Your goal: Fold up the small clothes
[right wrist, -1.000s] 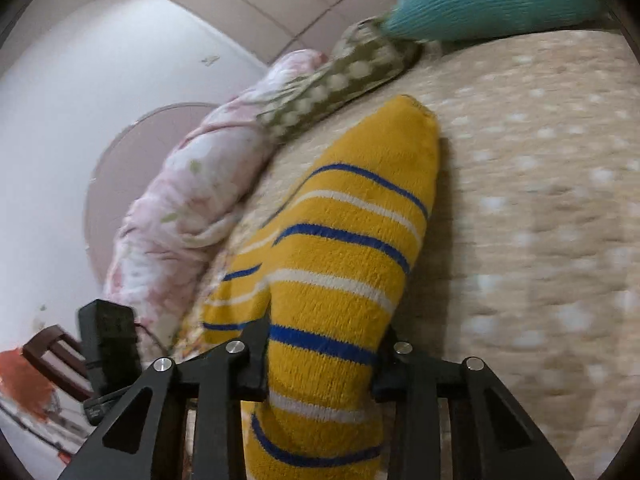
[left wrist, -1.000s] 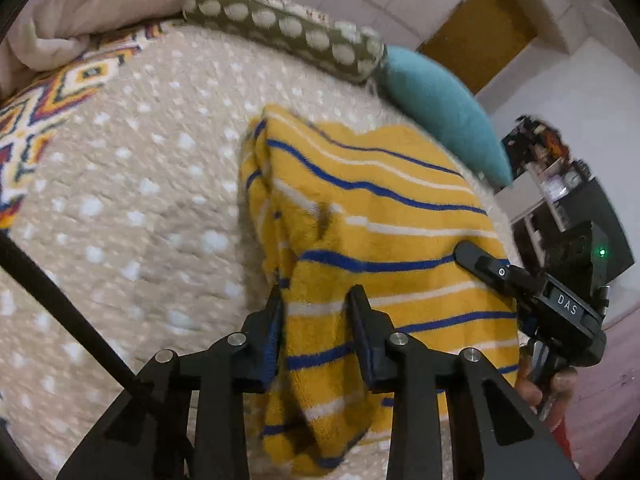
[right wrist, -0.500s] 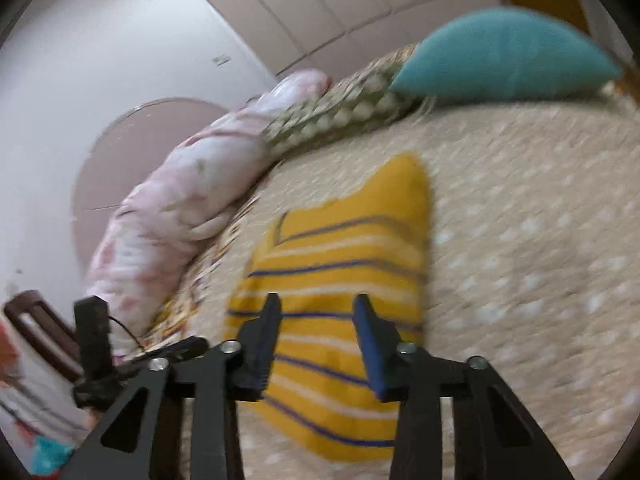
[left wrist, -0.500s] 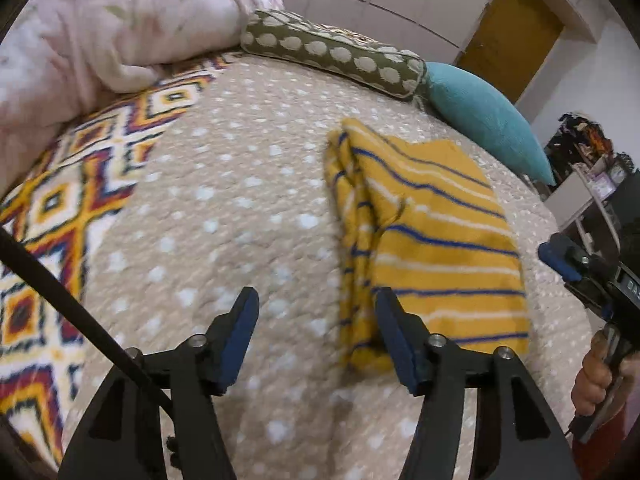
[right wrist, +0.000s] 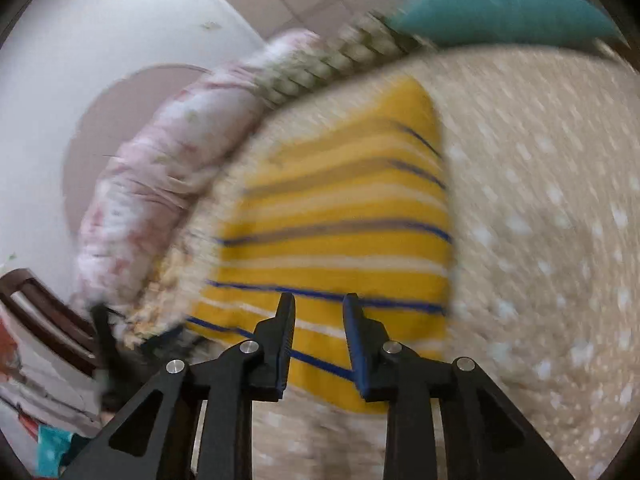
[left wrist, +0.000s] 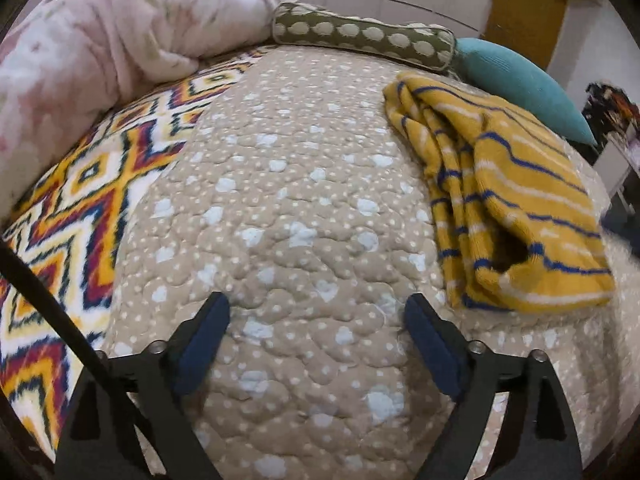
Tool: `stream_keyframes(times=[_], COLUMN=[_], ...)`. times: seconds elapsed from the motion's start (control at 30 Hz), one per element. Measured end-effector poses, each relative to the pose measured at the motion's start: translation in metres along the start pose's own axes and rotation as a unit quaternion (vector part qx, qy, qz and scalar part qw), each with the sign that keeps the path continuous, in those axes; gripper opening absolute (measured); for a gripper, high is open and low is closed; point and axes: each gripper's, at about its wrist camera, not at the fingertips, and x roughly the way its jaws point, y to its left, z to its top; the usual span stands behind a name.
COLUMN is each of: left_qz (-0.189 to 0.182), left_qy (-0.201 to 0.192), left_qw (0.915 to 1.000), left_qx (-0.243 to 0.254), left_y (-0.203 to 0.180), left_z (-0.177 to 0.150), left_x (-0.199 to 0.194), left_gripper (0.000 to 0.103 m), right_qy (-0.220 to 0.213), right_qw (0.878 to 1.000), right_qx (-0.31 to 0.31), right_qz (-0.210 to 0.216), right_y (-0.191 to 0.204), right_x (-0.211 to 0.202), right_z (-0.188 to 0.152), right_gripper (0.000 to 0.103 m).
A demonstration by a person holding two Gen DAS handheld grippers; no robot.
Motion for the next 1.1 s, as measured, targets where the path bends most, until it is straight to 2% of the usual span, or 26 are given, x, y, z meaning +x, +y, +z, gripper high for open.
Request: stream_keyframes(times=[0.07,0.13,0.23,0.33,0.4,0.5,0.6,0.7,0.83,0.93,1.03,1.1], left_qz=[-0.001,-0.006,-0.018,-0.024,-0.027,-0.031,-0.029,-0.028,-0.028,-0.028,-0.028,-0.029], left_qy=[-0.007,-0.011,-0.019,-0.021,-0.021,-0.024,-0.023,-0.023,-0.023,-0.023,-0.024,-0.024], left_qw=[1.0000,0.9999,0.9997,0.9995,0.9994,0.9992,0.9993,0.9993,0.9993,0.9993,0.9993,0.9993], left_qx=[0.003,0.001,-0.003,-0.004,-0.005,-0.007,-0.007,-0.006,-0.006,-0.006,-0.006,-0.006], left_y=[0.000,0.002,0.003,0.003,0.003,0.004,0.004,0.004,0.004,0.004,0.004,0.005], left_z=[-0.002,-0.002,-0.005,-0.005,-0.005,-0.005,-0.005,-0.005,-0.005,-0.005,-0.006,-0.006], left_x=[0.001,0.001,-0.002,-0.001,-0.001,-0.001,-0.001,-0.001,-0.001,-0.001,-0.002,-0.002], left_gripper=[0.092,0.093,0.095,0.096,0.096,0.097,0.097,0.097,0.097,0.097,0.097,0.097], right_qy=[0.001,0.008,0.018,0.049,0.075,0.092,0.115,0.116,0.067,0.047,0.038,0.023], right_qw=[1.000,0.999,0.999,0.996,0.992,0.993,0.993,0.993,0.996,0.998,0.999,0.999], right_qx=[-0.008,-0.015,-0.003,0.033,0.053,0.033,-0.007,-0.023,-0.030,-0.028,-0.007,0.040], right_qz=[0.018,0.035,0.049,0.067,0.087,0.069,0.026,0.016,0.045,0.043,0.018,0.012], right_y=[0.015,0.024,0.028,0.024,0.024,0.042,0.060,0.066,0.073,0.068,0.043,0.013], right_x=[0.004,0.017,0.059,0.116,0.150,0.177,0.194,0.190,0.149,0.127,0.113,0.105], right_z=[0.015,0.028,0.050,0.068,0.071,0.074,0.082,0.087,0.086,0.088,0.092,0.092], right_gripper=[0.029,0.024,0.013,0.010,0.000,0.000,0.000,0.000,0.002,0.002,0.002,0.002])
